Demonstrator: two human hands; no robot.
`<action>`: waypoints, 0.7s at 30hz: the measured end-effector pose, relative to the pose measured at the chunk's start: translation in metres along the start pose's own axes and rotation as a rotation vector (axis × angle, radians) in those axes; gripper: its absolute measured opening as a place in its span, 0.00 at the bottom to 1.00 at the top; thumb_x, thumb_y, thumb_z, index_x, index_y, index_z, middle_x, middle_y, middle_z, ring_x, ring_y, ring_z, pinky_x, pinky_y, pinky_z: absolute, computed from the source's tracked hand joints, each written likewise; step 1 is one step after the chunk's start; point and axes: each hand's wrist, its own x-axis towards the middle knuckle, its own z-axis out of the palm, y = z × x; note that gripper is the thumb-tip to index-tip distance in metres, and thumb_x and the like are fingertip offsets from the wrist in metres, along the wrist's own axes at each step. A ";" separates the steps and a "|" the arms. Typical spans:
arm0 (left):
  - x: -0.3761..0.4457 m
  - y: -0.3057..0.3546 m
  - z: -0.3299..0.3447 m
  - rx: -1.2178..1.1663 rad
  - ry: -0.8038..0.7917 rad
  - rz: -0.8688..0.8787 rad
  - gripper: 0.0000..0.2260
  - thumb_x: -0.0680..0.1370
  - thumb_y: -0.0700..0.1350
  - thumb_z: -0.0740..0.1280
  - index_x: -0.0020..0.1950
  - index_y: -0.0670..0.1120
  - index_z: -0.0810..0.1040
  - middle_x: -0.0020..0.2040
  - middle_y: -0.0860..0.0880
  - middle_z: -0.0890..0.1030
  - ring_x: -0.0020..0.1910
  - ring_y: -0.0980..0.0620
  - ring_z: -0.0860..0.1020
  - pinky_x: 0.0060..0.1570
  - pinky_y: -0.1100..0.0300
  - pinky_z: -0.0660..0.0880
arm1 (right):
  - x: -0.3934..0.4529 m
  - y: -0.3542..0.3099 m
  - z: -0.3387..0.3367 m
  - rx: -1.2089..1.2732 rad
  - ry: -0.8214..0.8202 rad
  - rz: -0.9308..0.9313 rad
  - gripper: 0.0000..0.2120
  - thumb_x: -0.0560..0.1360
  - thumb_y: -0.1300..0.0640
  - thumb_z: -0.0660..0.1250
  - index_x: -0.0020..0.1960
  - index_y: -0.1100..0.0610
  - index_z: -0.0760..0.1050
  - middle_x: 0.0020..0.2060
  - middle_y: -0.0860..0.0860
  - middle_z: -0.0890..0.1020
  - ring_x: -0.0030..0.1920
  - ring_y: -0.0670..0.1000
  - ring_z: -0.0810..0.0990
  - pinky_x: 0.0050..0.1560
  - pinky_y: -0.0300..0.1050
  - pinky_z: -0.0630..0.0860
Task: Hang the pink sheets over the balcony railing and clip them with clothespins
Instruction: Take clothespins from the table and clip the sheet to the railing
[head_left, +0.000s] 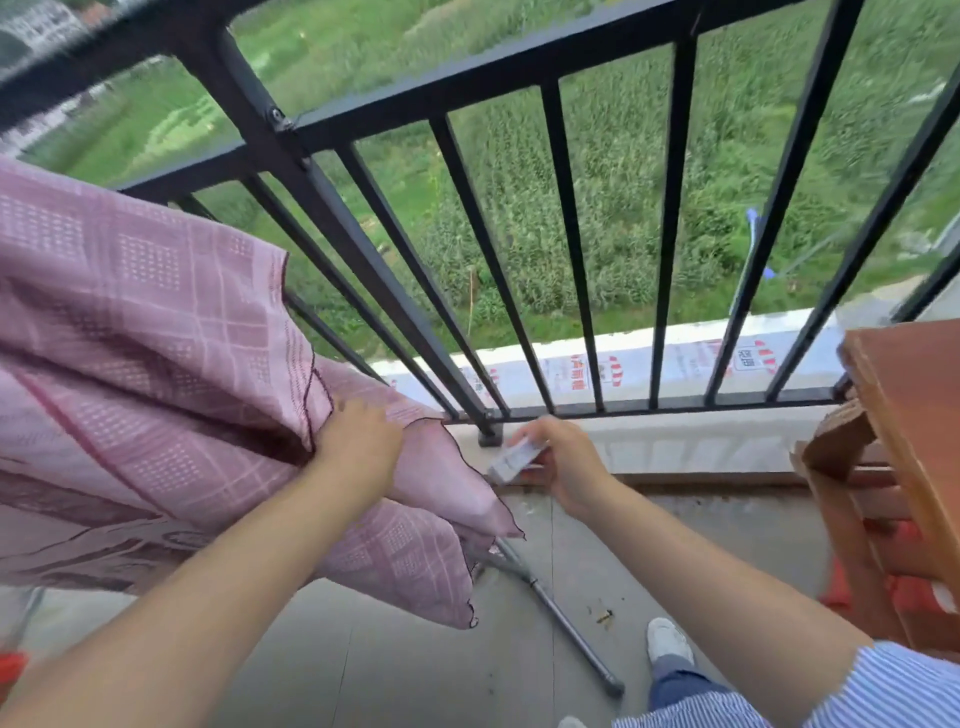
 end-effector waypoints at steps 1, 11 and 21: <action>0.003 -0.005 -0.003 0.017 -0.028 -0.034 0.16 0.78 0.39 0.55 0.65 0.47 0.69 0.67 0.46 0.69 0.67 0.46 0.65 0.66 0.54 0.62 | 0.010 0.008 0.008 -0.081 0.010 0.049 0.10 0.68 0.64 0.58 0.28 0.60 0.68 0.18 0.49 0.72 0.24 0.52 0.69 0.24 0.35 0.66; -0.001 -0.050 -0.018 -0.068 -0.067 -0.139 0.11 0.75 0.37 0.59 0.56 0.44 0.74 0.57 0.45 0.78 0.58 0.45 0.76 0.53 0.56 0.72 | 0.036 0.051 0.099 -0.514 -0.534 0.153 0.13 0.68 0.71 0.63 0.50 0.61 0.78 0.36 0.52 0.80 0.35 0.45 0.77 0.32 0.32 0.73; -0.010 -0.079 -0.025 -0.522 -0.017 -0.151 0.14 0.74 0.36 0.58 0.53 0.47 0.79 0.55 0.44 0.79 0.55 0.44 0.75 0.52 0.56 0.73 | 0.024 0.021 0.079 -0.678 -0.504 -0.206 0.15 0.72 0.63 0.66 0.28 0.64 0.67 0.20 0.52 0.67 0.22 0.47 0.65 0.26 0.39 0.60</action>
